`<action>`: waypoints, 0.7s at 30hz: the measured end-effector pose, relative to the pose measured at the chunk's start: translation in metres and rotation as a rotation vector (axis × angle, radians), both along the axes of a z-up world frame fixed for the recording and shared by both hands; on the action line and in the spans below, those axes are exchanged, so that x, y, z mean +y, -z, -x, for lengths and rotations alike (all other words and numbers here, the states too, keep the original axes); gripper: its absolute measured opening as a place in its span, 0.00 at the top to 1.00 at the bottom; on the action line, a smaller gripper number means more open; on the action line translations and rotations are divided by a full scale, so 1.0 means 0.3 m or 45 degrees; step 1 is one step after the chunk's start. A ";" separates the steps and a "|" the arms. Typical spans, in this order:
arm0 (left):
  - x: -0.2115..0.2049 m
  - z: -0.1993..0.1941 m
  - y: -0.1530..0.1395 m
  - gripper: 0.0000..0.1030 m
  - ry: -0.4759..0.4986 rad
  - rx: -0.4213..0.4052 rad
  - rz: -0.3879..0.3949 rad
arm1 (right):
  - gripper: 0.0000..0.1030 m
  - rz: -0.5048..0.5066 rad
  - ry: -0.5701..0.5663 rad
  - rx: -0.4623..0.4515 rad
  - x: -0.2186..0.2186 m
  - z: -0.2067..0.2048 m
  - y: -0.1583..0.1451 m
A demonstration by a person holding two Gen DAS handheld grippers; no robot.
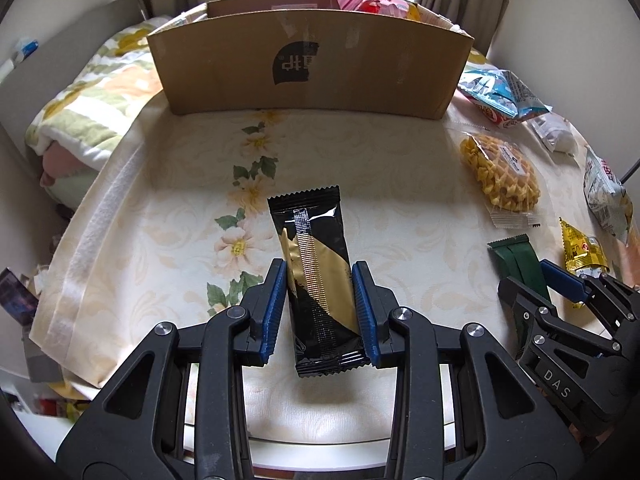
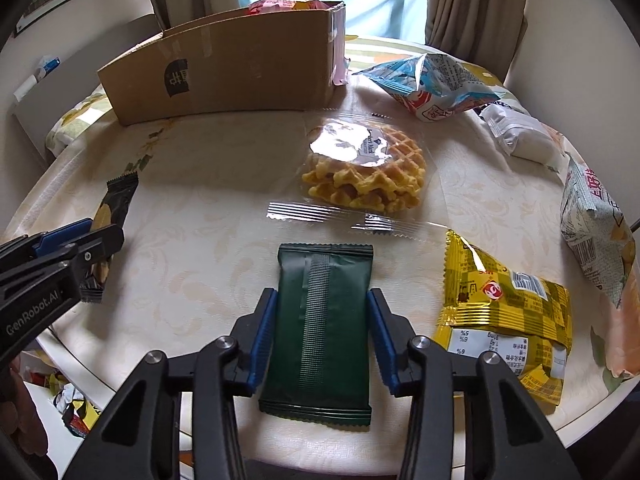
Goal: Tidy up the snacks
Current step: 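Grasp the black-and-gold bar with the left tool while the right grasps the dark green packet, then carry the bar and green packet over the cardboard box and lower them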
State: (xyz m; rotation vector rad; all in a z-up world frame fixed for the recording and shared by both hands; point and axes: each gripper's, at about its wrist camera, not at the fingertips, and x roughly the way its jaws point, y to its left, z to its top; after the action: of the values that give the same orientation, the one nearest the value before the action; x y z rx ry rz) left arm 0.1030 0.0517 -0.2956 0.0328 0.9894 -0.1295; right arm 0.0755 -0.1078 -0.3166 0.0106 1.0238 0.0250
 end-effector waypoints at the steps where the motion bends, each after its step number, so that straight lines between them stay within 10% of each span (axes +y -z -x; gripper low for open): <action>1: 0.000 0.002 -0.004 0.71 -0.001 -0.003 -0.002 | 0.60 -0.003 -0.005 -0.003 0.003 -0.001 -0.004; 21: -0.019 -0.047 -0.354 0.71 -0.106 -0.134 0.004 | 0.60 -0.137 -0.147 -0.185 -0.038 -0.088 -0.384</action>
State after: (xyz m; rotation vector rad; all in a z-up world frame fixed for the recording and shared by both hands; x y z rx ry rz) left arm 0.1173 0.0459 -0.1895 -0.0044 0.8841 -0.0520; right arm 0.1019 -0.1192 -0.2016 0.0472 0.8758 0.1840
